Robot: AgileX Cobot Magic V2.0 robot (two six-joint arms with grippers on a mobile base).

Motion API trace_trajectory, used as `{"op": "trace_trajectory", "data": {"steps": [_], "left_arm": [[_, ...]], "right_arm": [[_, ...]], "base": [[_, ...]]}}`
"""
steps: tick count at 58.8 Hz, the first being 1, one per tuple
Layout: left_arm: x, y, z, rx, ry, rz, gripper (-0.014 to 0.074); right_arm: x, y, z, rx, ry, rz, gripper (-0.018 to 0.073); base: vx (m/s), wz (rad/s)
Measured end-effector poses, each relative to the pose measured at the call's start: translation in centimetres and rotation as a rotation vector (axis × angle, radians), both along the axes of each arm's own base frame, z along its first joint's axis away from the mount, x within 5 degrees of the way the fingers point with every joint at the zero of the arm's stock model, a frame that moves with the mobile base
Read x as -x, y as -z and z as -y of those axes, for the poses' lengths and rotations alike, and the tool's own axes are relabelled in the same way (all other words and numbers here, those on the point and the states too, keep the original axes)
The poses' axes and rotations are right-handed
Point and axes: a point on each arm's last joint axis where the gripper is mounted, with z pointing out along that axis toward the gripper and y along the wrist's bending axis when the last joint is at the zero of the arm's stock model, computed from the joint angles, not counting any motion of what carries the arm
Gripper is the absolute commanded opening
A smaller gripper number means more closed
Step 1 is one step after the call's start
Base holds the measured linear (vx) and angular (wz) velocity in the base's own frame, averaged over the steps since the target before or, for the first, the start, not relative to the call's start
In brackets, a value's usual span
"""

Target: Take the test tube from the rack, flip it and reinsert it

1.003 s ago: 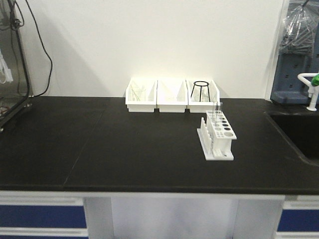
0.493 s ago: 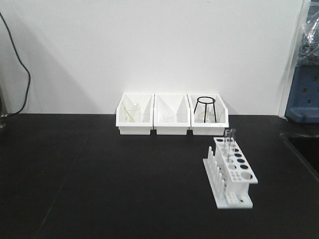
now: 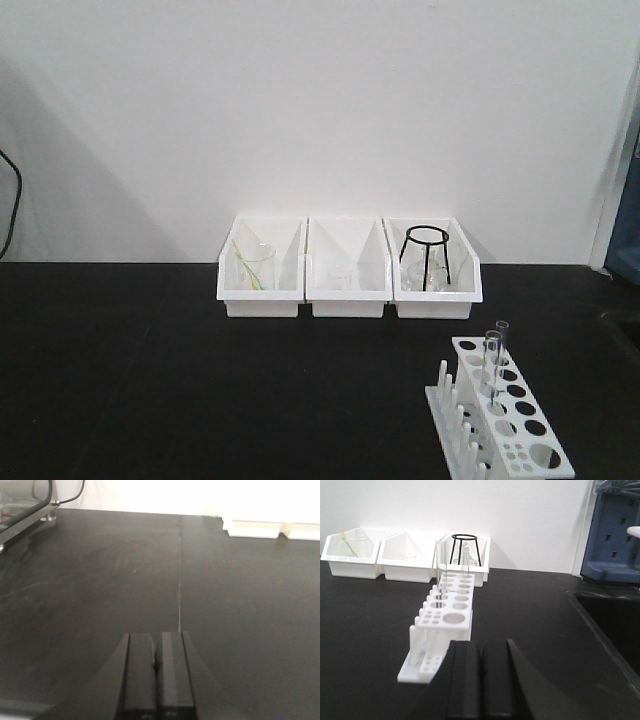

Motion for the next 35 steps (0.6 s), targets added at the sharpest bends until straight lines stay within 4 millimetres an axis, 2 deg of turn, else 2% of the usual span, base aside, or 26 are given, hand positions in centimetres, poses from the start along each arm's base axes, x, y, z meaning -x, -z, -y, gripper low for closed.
{"op": "trace_trajectory", "data": {"steps": [35], "left_arm": [[0.0,0.0,0.0,0.0,0.0,0.0,-0.0006]], "right_arm": [[0.0,0.0,0.0,0.0,0.0,0.0,-0.0008]], "base": [[0.19,-0.01]]}}
